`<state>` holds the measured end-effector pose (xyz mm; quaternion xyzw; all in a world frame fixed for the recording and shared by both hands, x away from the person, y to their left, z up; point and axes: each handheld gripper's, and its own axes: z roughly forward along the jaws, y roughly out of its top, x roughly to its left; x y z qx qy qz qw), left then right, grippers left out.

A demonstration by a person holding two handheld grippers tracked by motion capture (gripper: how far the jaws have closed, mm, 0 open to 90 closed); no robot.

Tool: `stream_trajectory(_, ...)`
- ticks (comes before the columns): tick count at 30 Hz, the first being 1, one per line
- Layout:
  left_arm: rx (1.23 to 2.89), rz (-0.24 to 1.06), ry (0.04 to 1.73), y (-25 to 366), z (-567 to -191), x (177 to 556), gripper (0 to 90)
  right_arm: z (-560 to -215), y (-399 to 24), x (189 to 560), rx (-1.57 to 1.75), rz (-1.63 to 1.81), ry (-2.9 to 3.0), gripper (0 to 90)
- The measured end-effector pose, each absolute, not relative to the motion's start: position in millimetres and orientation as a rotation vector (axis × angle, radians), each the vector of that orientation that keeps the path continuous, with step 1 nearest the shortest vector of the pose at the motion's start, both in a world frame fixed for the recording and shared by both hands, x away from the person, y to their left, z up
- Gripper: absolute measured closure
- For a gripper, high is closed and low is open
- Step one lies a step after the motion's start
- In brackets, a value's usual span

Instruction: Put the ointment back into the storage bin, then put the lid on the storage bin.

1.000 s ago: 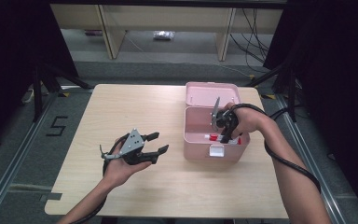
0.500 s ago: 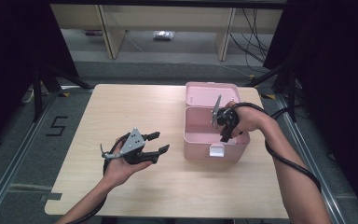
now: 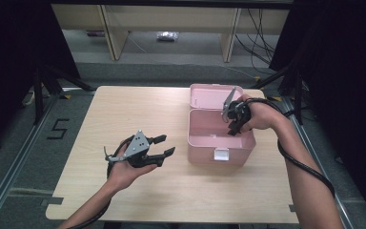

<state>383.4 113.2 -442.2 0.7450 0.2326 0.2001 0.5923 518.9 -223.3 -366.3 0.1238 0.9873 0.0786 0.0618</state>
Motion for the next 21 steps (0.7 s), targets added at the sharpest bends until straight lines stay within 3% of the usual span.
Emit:
stream_trajectory(12, 1.723, 0.45, 0.52, 107, -437, 379, 47.4, -352, -240, 515, 0.59, 0.385, 2.871, 62.1)
stream_trajectory(21, 1.714, 0.452, 0.516, 106, -435, 379, 55.6, -341, -247, 524, 0.722, 0.487, 2.751, 60.3)
